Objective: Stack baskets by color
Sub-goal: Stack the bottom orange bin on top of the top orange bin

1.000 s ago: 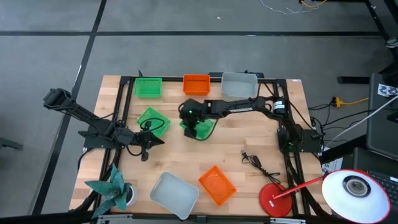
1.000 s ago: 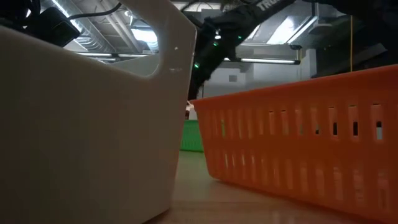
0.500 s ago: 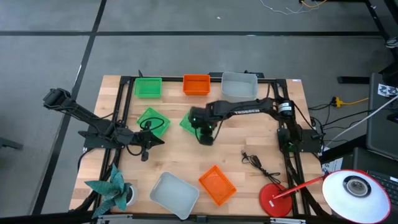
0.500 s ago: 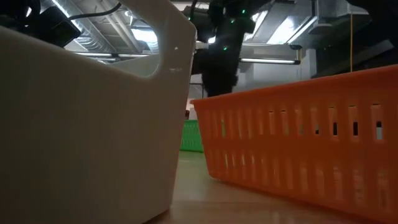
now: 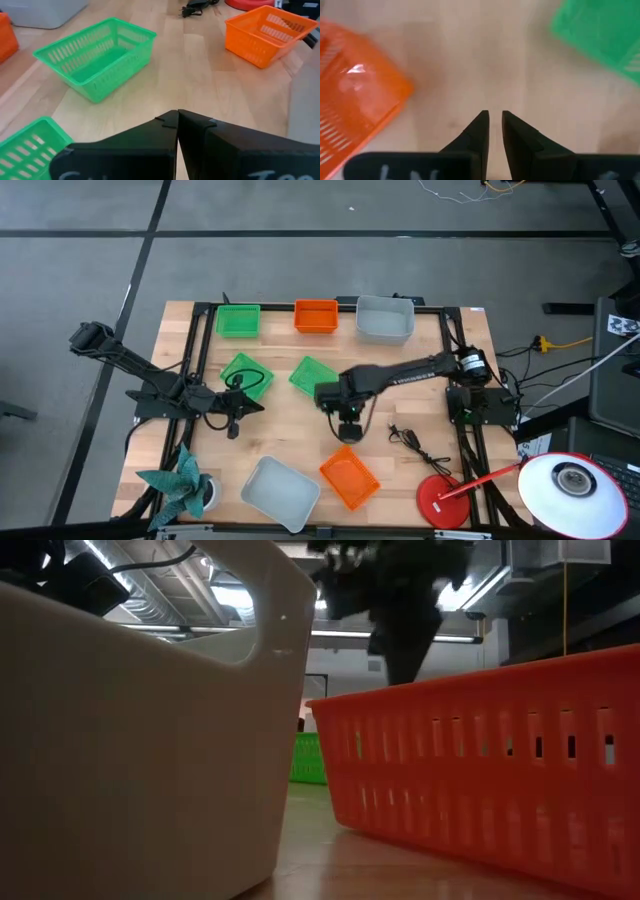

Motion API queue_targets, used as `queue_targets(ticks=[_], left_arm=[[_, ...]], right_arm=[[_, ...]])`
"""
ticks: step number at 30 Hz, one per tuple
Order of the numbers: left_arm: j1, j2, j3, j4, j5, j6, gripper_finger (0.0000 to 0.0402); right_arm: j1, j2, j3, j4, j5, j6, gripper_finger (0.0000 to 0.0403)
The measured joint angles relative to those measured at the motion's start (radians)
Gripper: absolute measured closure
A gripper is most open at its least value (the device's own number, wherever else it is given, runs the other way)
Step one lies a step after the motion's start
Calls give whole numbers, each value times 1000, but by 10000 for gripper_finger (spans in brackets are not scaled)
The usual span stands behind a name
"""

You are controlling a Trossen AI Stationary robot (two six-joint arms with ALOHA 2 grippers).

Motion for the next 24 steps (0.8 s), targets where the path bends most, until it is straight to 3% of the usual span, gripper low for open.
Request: queue_targets(ticks=[6, 11, 15, 24], left_arm=[[0, 0, 0, -2, -31, 0, 401], [0, 0, 0, 0, -31, -1, 401], [0, 0, 0, 2, -32, -8, 401], [0, 0, 0, 10, -32, -34, 401]], right_arm=[[139, -20, -21, 3, -24, -2, 350], [237, -22, -45, 113, -69, -54, 350], [291, -22, -58, 265, -106, -64, 350], [358, -22, -59, 419, -139, -113, 353]])
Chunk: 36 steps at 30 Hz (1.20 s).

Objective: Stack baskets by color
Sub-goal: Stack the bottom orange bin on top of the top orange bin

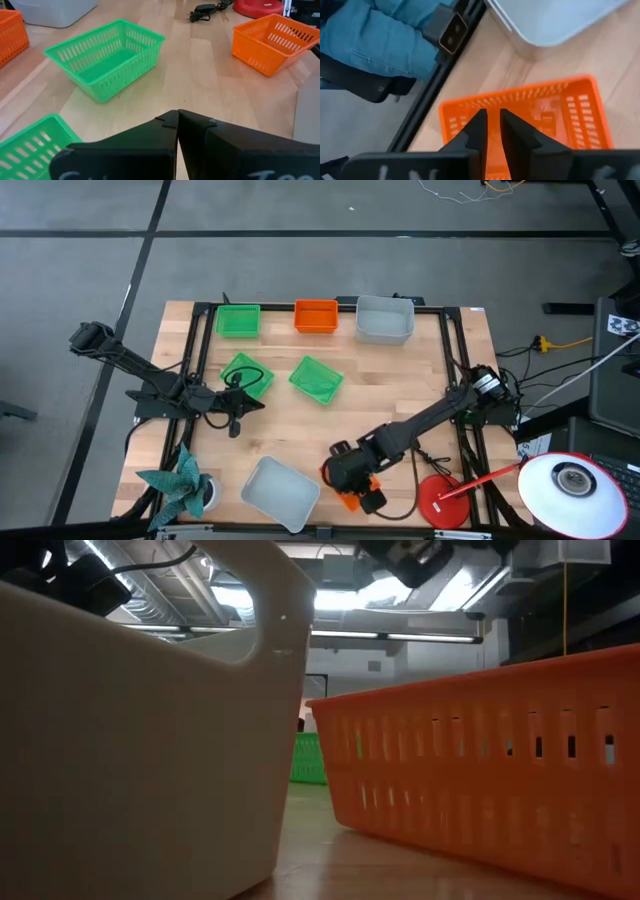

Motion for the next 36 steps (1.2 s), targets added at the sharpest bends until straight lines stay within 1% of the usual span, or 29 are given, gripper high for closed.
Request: queue_targets(ticks=[5, 10, 14, 17, 20, 24, 27, 30, 36], left_arm=[[0, 0, 0, 0, 0, -33, 401], [0, 0, 0, 0, 0, -73, 401], [0, 0, 0, 0, 0, -72, 401], [0, 0, 0, -1, 0, -71, 401], [0, 0, 0, -7, 0, -71, 401], [0, 0, 0, -8, 0, -70, 401], [0, 0, 0, -8, 0, -70, 401], [0, 0, 0, -8, 0, -70, 401], [0, 0, 0, -8, 0, -69, 401]], right_arm=[[2, 40, 0, 54, -8, -46, 371], [-21, 91, 0, 46, -73, -103, 398], [-55, 97, -4, 8, -79, -128, 398], [-94, 97, -57, 8, -85, -125, 400], [-133, 98, -145, 41, -127, -116, 401], [-183, 86, -237, 54, -90, -67, 401], [-227, 81, -269, 49, -83, -79, 401], [-273, 81, -273, 19, -82, -147, 401], [-379, 86, -240, -119, -66, -311, 401]])
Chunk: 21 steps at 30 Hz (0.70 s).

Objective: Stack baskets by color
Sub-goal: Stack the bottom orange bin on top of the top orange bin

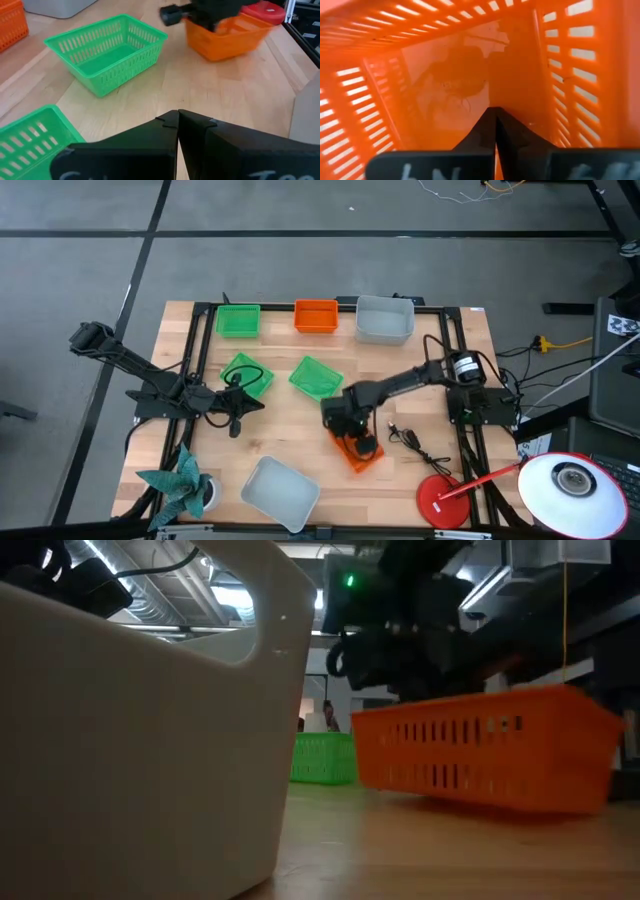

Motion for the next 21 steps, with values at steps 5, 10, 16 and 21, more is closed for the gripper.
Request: queue_targets(ticks=[5, 10, 16, 21], left_arm=[[0, 0, 0, 0, 0, 0, 401], [0, 0, 0, 0, 0, 23, 401], [0, 0, 0, 0, -1, 78, 401], [0, 0, 0, 0, -1, 79, 401]], right_arm=[[-100, 3, 18, -126, 118, -88, 401], [-203, 3, 22, -138, 218, -210, 402], [-289, 4, 23, -126, 444, -338, 402], [-304, 11, 71, -158, 618, -386, 403]])
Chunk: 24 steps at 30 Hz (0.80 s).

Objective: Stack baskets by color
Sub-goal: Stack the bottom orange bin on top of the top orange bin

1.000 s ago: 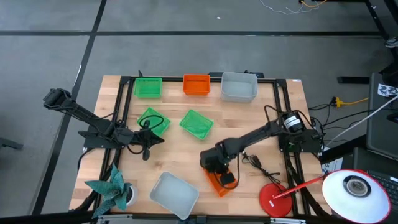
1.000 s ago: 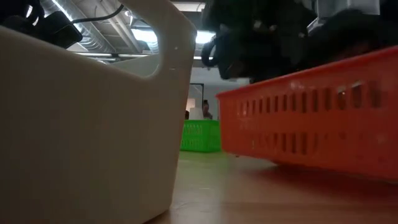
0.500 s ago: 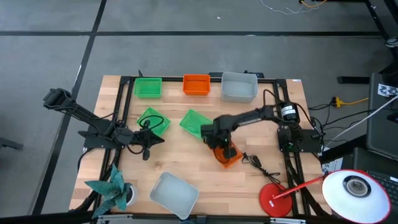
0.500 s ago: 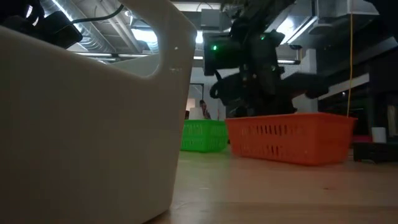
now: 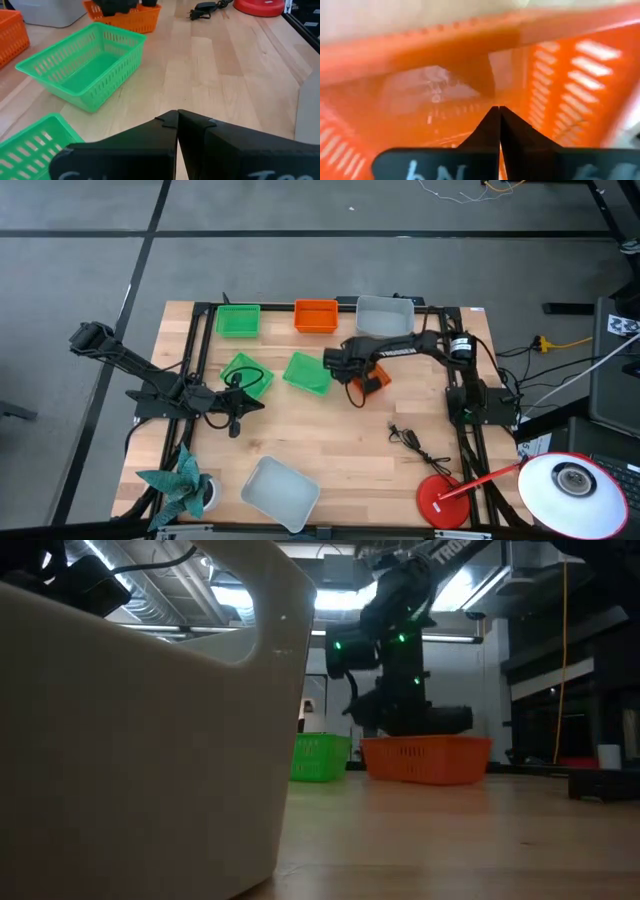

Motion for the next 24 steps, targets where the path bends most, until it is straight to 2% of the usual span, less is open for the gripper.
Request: queue_targets(ticks=[7, 9, 12, 16, 20, 24], left_arm=[[0, 0, 0, -7, 0, 0, 401], [0, 0, 0, -8, 0, 0, 401], [0, 0, 0, -8, 0, 0, 401], [0, 0, 0, -8, 0, 0, 401], [0, 0, 0, -7, 0, -1, 401], [0, 0, 0, -7, 1, -8, 401]], right_arm=[[46, -1, 161, -159, -76, 2, 403], [65, -3, 212, -199, -91, 50, 403], [84, -3, 291, -232, -102, 268, 403], [92, -7, 373, -368, -103, 606, 403], [122, -36, 362, -477, -93, 743, 403], [160, -106, 269, -433, -79, 854, 403]])
